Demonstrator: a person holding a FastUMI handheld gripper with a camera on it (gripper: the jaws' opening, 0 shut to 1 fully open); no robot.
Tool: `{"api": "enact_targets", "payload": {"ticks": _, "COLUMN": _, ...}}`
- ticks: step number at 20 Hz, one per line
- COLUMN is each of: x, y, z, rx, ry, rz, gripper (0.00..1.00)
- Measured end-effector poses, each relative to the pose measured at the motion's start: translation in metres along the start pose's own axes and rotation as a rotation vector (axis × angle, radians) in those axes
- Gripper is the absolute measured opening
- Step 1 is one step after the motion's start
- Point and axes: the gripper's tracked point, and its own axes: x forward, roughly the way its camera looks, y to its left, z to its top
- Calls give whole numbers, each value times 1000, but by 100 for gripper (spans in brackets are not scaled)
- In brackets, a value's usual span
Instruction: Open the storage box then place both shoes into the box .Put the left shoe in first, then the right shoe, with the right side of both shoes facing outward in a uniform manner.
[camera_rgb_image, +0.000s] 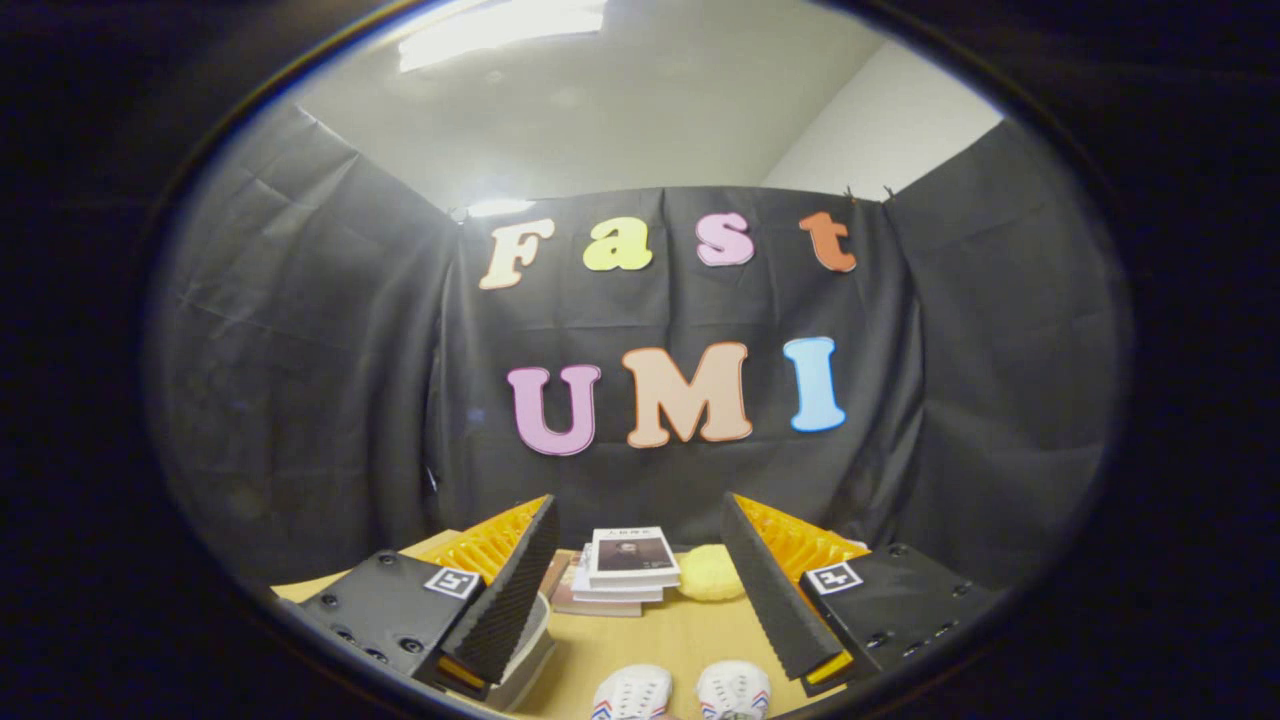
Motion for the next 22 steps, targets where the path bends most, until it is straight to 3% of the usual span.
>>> {"api": "enact_targets", "payload": {"ticks": 6, "x": -1, "y": 13, "z": -33, "rx": 153, "ry": 117, "rz": 67, "gripper": 100}}
{"api": "enact_targets", "payload": {"ticks": 17, "x": -8, "y": 34, "z": -131, "rx": 712, "ry": 474, "rz": 133, "gripper": 100}}
{"api": "enact_targets", "payload": {"ticks": 22, "x": -27, "y": 60, "z": -169, "rx": 834, "ry": 635, "rz": 200, "gripper": 100}}
